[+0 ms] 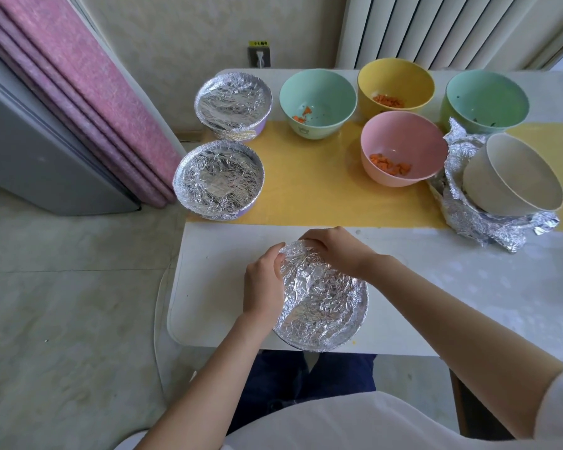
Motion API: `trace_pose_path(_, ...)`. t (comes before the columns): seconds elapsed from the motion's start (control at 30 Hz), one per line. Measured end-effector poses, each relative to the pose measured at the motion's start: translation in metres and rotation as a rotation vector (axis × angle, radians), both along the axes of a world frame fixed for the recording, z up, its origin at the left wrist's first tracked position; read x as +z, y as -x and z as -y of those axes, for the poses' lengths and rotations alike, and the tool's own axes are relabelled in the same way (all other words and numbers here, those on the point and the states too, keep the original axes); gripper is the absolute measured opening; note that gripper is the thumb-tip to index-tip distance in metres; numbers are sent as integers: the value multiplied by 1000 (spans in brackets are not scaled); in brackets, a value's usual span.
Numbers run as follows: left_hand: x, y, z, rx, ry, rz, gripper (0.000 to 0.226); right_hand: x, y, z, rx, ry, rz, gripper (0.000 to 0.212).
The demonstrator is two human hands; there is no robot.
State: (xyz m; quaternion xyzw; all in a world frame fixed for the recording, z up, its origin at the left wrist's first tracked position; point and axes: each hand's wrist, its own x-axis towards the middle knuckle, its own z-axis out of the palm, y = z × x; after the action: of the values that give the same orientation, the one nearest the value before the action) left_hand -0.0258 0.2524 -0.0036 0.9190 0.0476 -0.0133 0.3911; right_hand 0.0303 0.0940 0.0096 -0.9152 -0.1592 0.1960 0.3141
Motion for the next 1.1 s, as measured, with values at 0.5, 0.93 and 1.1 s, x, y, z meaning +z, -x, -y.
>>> trace_pose_path(0.5, -3, 8, 0, 87, -1, -60, 22, -4, 11, -7, 11, 123, 86, 36)
trace_pose_path(0.93, -5, 18, 5, 174, 84, -62, 33, -3, 16, 9, -151, 14, 31, 28)
trace_pose_path(1.1, 2, 23, 13, 101, 146, -116, 35, -7, 18, 15, -183, -36, 76, 26)
